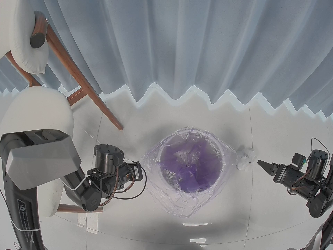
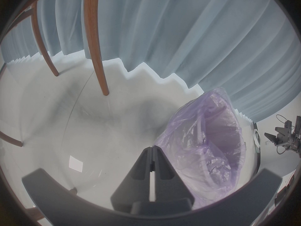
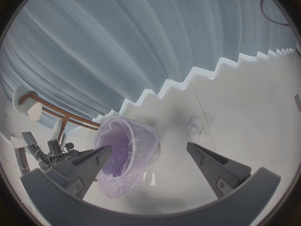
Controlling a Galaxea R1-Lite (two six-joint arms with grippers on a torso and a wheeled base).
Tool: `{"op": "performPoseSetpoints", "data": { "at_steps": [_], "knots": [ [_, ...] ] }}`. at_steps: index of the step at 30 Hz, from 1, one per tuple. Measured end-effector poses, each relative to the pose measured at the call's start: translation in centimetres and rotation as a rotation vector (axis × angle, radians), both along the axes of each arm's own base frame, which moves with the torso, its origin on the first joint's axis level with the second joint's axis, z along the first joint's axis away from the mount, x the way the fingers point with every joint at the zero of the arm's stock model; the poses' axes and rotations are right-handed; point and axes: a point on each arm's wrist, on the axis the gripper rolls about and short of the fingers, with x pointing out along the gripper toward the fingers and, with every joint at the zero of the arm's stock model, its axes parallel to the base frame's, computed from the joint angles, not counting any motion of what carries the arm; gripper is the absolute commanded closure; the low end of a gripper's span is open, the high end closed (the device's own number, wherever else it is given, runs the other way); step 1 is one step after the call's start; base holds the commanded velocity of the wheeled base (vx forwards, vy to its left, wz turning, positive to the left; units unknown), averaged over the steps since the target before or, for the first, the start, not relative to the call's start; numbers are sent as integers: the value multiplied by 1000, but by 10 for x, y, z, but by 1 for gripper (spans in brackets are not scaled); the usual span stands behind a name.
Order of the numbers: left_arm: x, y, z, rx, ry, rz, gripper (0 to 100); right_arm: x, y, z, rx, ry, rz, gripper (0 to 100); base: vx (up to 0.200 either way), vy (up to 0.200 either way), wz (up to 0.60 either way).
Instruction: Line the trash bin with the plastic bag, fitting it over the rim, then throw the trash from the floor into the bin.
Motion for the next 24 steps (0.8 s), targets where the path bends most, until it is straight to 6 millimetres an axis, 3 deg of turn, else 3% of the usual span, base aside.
{"op": "performPoseSetpoints", "data": {
  "at_steps": [12, 13, 18, 24],
  "knots": [
    [36, -13, -29, 2, -29, 43, 100, -5, -1, -1, -11, 13, -9, 0, 0, 0, 0],
    [36, -12, -30, 3, -26, 45, 0, -5, -1, -1, -11, 12, -9, 0, 0, 0, 0],
    [25, -7, -33, 18, 4, 46, 0, -6, -1, -1, -11, 12, -11, 0, 0, 0, 0],
    [11, -2, -19, -9, -55, 51, 0, -7, -1, -1, -12, 12, -14, 0, 0, 0, 0]
  ]
}}
